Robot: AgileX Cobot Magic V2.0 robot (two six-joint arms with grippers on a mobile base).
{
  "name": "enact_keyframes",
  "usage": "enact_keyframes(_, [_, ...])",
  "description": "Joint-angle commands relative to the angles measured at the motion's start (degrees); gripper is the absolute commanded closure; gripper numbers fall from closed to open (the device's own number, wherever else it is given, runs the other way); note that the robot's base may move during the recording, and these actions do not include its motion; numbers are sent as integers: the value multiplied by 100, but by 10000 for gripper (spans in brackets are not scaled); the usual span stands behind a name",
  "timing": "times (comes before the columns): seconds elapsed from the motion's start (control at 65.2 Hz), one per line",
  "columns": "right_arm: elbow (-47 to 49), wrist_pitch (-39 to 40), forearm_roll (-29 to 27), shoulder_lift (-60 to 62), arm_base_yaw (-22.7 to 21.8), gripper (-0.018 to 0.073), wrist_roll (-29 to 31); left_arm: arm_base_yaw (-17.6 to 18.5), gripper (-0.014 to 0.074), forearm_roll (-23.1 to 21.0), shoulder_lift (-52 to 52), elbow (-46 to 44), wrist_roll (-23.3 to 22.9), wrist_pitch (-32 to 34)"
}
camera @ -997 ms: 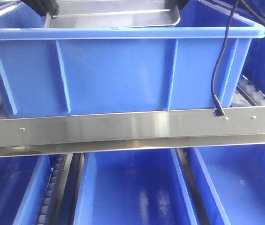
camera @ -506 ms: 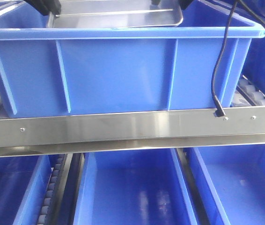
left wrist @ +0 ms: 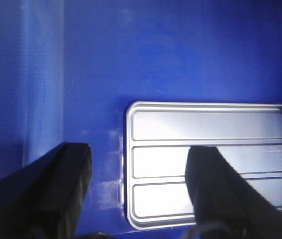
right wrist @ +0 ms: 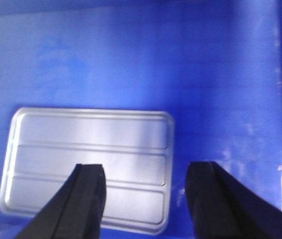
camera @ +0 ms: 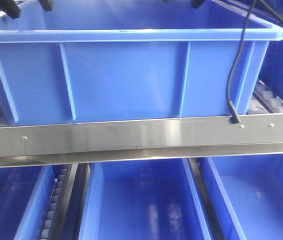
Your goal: Grab silver tray and place in blue box
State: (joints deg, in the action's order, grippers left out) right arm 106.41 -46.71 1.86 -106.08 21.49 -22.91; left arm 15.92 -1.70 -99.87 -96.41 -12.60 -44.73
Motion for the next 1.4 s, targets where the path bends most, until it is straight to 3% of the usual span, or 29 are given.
enact_keyframes(0.0, [238,573,65,334,-31,124,40,-10,297,-62,284,-226,-32,357])
enact_keyframes(0.169, [238,633,65,334,-31,528,40,-10,612,-88,284,-226,-32,357])
enact_keyframes(0.245, [238,805,71,334,-31,480,40,-10,596,-88,284,-226,-32,470])
enact_keyframes(0.414, [238,1025,71,348,-31,505,40,-10,601,-183,380,-255,-32,536])
enact_keyframes(0.476, [238,1010,71,375,-15,506,53,-10,598,-431,496,-227,-32,562])
enact_keyframes(0.644, [-261,1697,71,747,208,507,521,173,591,-638,1183,650,131,1796])
enact_keyframes(0.736, [-897,2395,71,1102,374,507,900,279,591,-628,1629,1427,165,2296])
enact_keyframes(0.828, [-1741,3254,71,1570,524,507,1306,379,591,-628,2141,2376,549,2925])
enact_keyframes(0.982, [-3447,4847,144,2508,587,507,1517,402,591,-616,3108,3994,684,4526])
enact_keyframes(1.089, [-4627,5788,429,3235,587,507,1517,392,591,-202,3755,4974,684,5496])
enact_keyframes(1.166, [-5432,6132,529,3834,587,507,1517,392,592,38,4236,5612,684,5753])
enact_keyframes(1.381, [-7108,6055,529,5676,587,507,1517,392,592,38,5593,6906,684,5726])
